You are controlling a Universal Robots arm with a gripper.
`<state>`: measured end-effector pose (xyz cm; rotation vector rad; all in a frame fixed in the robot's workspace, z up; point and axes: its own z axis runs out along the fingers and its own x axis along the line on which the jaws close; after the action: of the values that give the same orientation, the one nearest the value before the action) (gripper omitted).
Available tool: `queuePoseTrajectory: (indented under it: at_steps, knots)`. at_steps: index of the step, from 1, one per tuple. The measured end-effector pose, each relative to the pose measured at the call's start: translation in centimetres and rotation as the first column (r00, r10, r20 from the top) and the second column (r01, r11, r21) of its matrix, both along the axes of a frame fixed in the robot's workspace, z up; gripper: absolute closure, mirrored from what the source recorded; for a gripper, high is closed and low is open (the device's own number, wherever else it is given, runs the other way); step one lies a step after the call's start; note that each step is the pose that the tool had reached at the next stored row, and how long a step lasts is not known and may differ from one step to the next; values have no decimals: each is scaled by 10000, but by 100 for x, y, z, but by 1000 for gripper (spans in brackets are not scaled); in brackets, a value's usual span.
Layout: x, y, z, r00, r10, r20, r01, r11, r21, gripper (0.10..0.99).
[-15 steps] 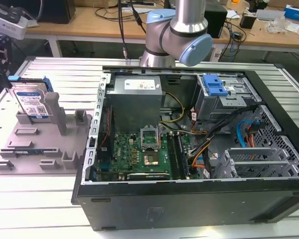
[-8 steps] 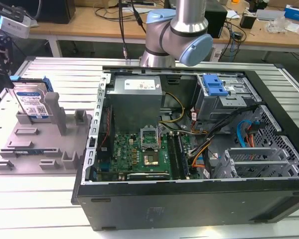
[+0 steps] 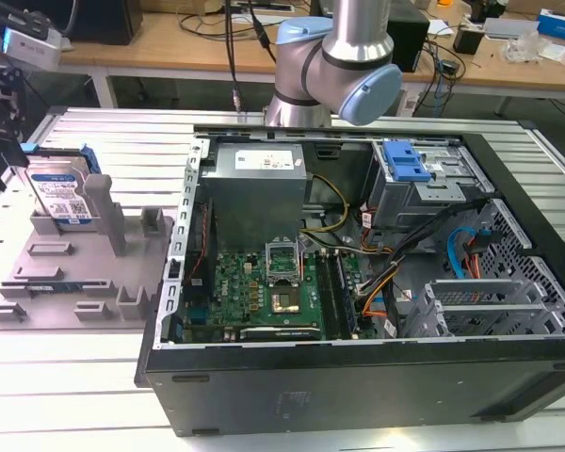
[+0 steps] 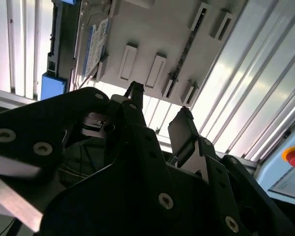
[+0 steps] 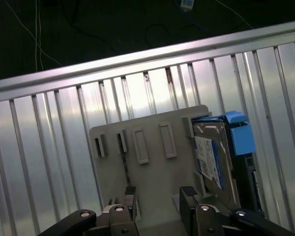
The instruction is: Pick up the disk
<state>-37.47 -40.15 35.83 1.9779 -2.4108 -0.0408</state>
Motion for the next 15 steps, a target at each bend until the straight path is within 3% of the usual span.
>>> queuePoseTrajectory:
  at_steps: [6,7,8,9,11,13,15]
  knots:
    - [-1,131,-1,9995,311,7,-311,9995,2,604]
    - [-1,188,0,9995,315,10,-315,9995,0,604]
    - [-1,307,-1,9995,315,17,-315,9995,-3,604]
    - [-1,378,0,9995,314,16,-314,9995,-10,604]
    - [-1,580,0,9995,317,22,-317,9995,-23,604]
    - [-1,671,-1,9994,349,25,-349,9994,-30,604]
    - [-1,719,0,9990,448,27,-448,9990,-35,604]
